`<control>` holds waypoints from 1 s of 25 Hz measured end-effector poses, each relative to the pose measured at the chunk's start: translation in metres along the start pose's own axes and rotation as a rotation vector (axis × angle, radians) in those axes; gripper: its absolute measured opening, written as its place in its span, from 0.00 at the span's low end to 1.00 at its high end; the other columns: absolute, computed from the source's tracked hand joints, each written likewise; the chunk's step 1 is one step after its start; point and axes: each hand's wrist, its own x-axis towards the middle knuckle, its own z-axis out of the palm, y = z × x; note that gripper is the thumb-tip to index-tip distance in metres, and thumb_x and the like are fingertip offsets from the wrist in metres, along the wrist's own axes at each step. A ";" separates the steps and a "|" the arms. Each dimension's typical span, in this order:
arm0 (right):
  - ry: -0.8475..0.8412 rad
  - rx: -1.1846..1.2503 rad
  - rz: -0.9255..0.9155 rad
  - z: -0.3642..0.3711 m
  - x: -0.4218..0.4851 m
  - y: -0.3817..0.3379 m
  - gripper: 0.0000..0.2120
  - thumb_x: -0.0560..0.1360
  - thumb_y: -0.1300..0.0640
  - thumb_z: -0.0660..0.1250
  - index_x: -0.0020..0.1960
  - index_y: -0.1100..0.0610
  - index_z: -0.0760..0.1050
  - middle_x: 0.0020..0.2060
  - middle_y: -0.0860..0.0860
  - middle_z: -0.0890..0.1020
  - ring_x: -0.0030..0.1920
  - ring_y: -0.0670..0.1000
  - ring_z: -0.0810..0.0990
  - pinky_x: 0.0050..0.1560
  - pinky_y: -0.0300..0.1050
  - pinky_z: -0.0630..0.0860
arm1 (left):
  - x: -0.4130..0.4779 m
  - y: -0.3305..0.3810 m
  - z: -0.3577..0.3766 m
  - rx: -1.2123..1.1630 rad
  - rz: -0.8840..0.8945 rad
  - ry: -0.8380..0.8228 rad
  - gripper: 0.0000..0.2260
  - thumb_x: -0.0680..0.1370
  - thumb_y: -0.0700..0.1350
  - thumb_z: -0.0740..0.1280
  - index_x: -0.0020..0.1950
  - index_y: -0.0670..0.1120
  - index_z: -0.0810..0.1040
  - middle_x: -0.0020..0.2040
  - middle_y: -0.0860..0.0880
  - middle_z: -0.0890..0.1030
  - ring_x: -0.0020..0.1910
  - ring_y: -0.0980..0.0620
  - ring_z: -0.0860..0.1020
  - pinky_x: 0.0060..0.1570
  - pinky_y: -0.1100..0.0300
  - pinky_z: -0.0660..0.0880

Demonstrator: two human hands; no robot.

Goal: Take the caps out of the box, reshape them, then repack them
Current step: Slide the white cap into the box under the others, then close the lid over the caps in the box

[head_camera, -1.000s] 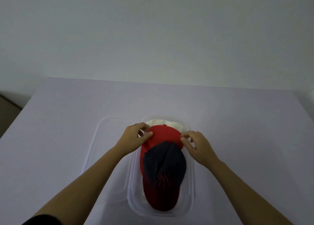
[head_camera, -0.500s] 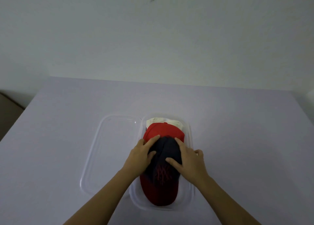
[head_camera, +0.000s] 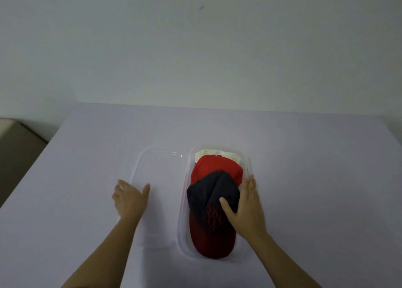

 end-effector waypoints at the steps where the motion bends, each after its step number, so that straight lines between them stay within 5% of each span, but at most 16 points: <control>1: -0.009 0.027 0.014 0.000 0.001 0.000 0.53 0.65 0.22 0.40 0.76 0.58 0.35 0.76 0.53 0.38 0.76 0.50 0.40 0.75 0.45 0.45 | 0.004 -0.012 0.000 0.091 -0.053 -0.056 0.41 0.74 0.60 0.64 0.74 0.32 0.52 0.72 0.33 0.61 0.69 0.34 0.61 0.68 0.42 0.61; 7: -0.015 0.109 0.043 -0.004 -0.001 -0.008 0.49 0.70 0.31 0.56 0.76 0.59 0.37 0.77 0.56 0.41 0.77 0.52 0.41 0.75 0.46 0.47 | 0.009 -0.020 -0.016 0.168 -0.088 -0.097 0.40 0.68 0.68 0.66 0.64 0.36 0.65 0.63 0.36 0.70 0.64 0.36 0.68 0.60 0.43 0.68; 10: 0.005 0.146 0.099 -0.006 -0.004 -0.012 0.52 0.69 0.31 0.60 0.76 0.59 0.38 0.77 0.54 0.43 0.77 0.52 0.45 0.74 0.46 0.53 | 0.016 -0.022 -0.035 -0.123 -0.017 -0.107 0.34 0.66 0.61 0.74 0.59 0.39 0.65 0.55 0.38 0.76 0.56 0.36 0.75 0.52 0.45 0.74; 16: -0.016 0.364 0.204 -0.011 -0.004 -0.012 0.54 0.65 0.34 0.69 0.77 0.55 0.42 0.77 0.52 0.49 0.76 0.52 0.51 0.73 0.48 0.57 | 0.048 0.010 -0.107 -0.339 0.095 0.087 0.37 0.67 0.60 0.73 0.71 0.52 0.64 0.49 0.38 0.82 0.51 0.38 0.80 0.57 0.44 0.75; 19: -0.030 0.476 0.238 -0.012 -0.005 -0.011 0.55 0.63 0.35 0.72 0.77 0.54 0.44 0.77 0.52 0.52 0.76 0.53 0.55 0.73 0.51 0.59 | 0.034 0.046 -0.139 -0.601 0.110 0.066 0.34 0.71 0.55 0.72 0.73 0.48 0.65 0.44 0.43 0.80 0.38 0.45 0.78 0.42 0.55 0.77; 22: -0.035 0.678 0.298 -0.015 -0.002 -0.011 0.46 0.68 0.35 0.65 0.77 0.53 0.48 0.76 0.50 0.56 0.75 0.52 0.57 0.73 0.51 0.59 | 0.000 0.072 -0.125 -0.717 0.130 -0.172 0.30 0.72 0.51 0.73 0.71 0.47 0.68 0.38 0.48 0.77 0.28 0.51 0.70 0.19 0.68 0.65; 25: -0.103 1.071 0.376 -0.023 0.003 -0.004 0.44 0.68 0.28 0.47 0.75 0.53 0.55 0.74 0.50 0.62 0.72 0.50 0.63 0.74 0.51 0.57 | -0.038 0.073 -0.071 -0.640 0.090 -0.419 0.33 0.72 0.51 0.72 0.73 0.47 0.64 0.41 0.48 0.77 0.28 0.52 0.69 0.20 0.67 0.63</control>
